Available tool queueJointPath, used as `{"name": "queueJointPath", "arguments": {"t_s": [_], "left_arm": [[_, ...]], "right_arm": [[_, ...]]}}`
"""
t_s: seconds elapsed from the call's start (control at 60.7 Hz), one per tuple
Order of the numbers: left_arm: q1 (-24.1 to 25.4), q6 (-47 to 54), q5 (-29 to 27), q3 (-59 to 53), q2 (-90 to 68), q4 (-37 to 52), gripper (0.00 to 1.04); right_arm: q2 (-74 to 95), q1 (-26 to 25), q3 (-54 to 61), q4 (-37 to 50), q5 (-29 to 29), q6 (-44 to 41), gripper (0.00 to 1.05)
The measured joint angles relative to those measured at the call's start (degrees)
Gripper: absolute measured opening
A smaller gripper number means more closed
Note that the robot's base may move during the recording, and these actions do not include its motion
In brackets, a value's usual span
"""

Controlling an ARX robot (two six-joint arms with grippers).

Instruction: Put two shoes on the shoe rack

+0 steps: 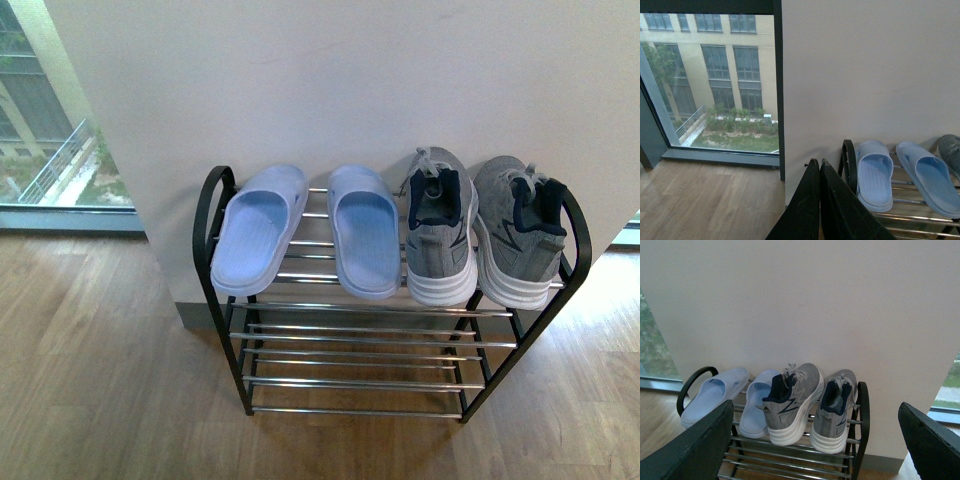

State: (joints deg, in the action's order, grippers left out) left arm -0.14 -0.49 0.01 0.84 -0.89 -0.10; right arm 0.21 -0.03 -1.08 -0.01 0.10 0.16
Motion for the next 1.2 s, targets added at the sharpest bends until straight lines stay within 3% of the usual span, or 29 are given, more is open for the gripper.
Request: {"name": "queueJointPath", "arguments": {"t_s": [0.56, 1.202], "left_arm": [[0.0, 0.0, -0.1, 0.0, 0.0, 0.0, 0.96], [0.0, 0.2, 0.0, 0.0, 0.0, 0.0, 0.95]], "right_arm": [[0.0, 0.0, 0.0, 0.0, -0.1, 0.0, 0.95], [0.0, 0.0, 0.0, 0.0, 0.0, 0.0, 0.95]]}}
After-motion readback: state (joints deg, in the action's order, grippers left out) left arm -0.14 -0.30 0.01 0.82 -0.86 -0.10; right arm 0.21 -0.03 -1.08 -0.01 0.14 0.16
